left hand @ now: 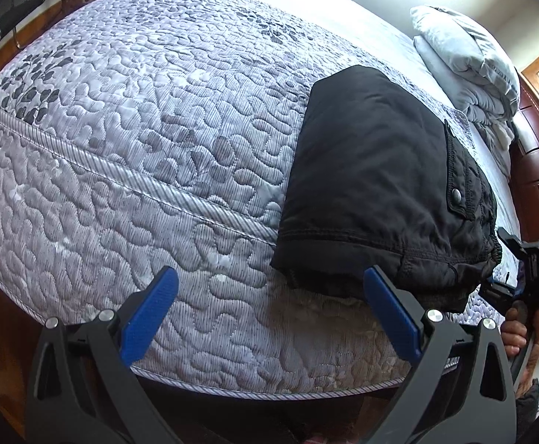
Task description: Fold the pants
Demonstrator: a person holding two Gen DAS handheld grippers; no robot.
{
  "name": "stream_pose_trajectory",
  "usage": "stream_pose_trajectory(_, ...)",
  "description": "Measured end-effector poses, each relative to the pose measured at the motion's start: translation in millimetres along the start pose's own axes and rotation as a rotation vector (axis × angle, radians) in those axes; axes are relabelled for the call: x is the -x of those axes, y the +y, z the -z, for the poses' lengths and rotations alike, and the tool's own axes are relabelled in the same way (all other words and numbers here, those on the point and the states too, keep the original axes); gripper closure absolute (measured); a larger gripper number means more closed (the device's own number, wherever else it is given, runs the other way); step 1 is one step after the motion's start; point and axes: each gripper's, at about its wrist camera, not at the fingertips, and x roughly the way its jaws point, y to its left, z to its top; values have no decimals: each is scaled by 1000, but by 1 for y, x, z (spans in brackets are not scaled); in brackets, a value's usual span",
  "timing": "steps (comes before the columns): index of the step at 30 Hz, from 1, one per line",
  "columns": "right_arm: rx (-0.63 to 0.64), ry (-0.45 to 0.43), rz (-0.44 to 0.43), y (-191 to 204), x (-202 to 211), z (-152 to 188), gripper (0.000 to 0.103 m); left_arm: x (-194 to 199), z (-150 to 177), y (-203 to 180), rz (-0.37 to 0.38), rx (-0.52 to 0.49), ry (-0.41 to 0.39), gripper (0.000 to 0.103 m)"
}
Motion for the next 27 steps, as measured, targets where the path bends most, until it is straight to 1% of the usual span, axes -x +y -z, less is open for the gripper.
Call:
stream_pose_trajectory(4, -18, -9, -13, -8, 10, 7, 27, -2, 2, -2, 3, -8, 7, 3)
stream_pose_trajectory(5, -16, -12, -18, -10, 12, 8, 28, -3, 2, -4, 4, -12, 10, 3)
stream_pose_trajectory(6, -10, -15, -17, -12, 13, 10, 38, -4, 3, -5, 5, -13, 13, 3)
stream_pose_trajectory(8, -4, -14, -3, -16, 14, 11, 51, -5, 4, -7, 11, -16, 18, 3)
stream_pose_trajectory(9, -4, -15, 8, -13, 13, 16, 56, -5, 4, -8, 13, -20, 19, 3)
stream_pose_trajectory(10, -3, -18, 5, -13, 14, 16, 57, -5, 5, -9, 13, -23, 18, 3)
stream_pose_trajectory(12, 1, -28, -9, -13, 18, 16, 63, -4, 5, -11, 14, -31, 15, 3)
stream_pose_trajectory(14, 11, -34, -22, -8, 23, 14, 68, -3, 5, -12, 14, -33, 13, 3)
stream_pose_trajectory(17, 55, -39, -21, 5, 30, 12, 69, -3, 4, -13, 14, -30, 10, 3)
stream_pose_trajectory(21, 77, -36, -22, 15, 36, 14, 69, -1, 1, -18, 18, -43, 0, 3)
stream_pose_trajectory(23, 77, -25, 0, 12, 34, 15, 69, 0, -1, -20, 17, -53, -3, 3)
stream_pose_trajectory(27, 26, -10, 32, -6, 23, 20, 69, -3, -3, -26, 19, -72, -1, 3)
